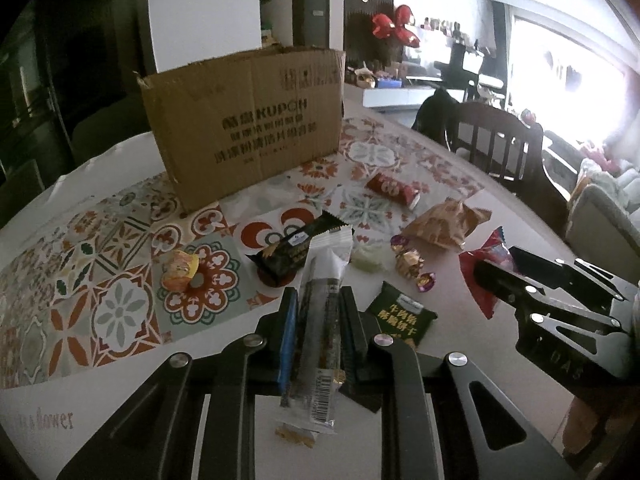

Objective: Organize snacks
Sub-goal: 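Grasp the red snack bag with the right tool while the left tool lifts the stick snack, then carry the stick snack and red bag with both tools over the cardboard box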

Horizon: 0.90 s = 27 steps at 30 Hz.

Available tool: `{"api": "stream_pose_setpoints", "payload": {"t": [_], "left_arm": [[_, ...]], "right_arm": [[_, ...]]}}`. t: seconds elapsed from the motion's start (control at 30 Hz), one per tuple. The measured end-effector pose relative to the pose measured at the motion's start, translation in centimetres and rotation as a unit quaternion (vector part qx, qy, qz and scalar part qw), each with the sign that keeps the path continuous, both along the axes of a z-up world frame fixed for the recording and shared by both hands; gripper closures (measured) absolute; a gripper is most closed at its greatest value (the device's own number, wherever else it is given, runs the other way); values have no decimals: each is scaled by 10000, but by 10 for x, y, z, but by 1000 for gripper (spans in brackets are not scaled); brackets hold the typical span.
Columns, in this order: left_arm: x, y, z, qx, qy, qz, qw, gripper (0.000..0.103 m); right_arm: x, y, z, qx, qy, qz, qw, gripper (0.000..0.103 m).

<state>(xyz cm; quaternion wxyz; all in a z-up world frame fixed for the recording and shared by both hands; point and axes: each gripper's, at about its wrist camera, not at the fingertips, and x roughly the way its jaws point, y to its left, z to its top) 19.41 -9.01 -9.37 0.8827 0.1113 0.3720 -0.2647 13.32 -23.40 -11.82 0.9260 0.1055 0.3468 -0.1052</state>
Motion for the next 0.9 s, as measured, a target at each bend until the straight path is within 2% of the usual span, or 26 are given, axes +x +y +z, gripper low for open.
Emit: {"api": "stream_pose_setpoints", "payload": {"t": [0.2, 0.47, 0.9], "left_arm": [[-11, 7, 19, -188, -155, 167, 9996, 82], [-15, 15, 51, -354, -518, 390, 9973, 83], [11, 28, 102, -491, -1127, 700, 9900, 83]], "right_arm": [[-8, 8, 24, -92, -364, 283, 9989, 61], [-3, 14, 51, 81, -722, 623, 9954, 61], [36, 17, 96, 175, -1335, 977, 9861, 61]]}}
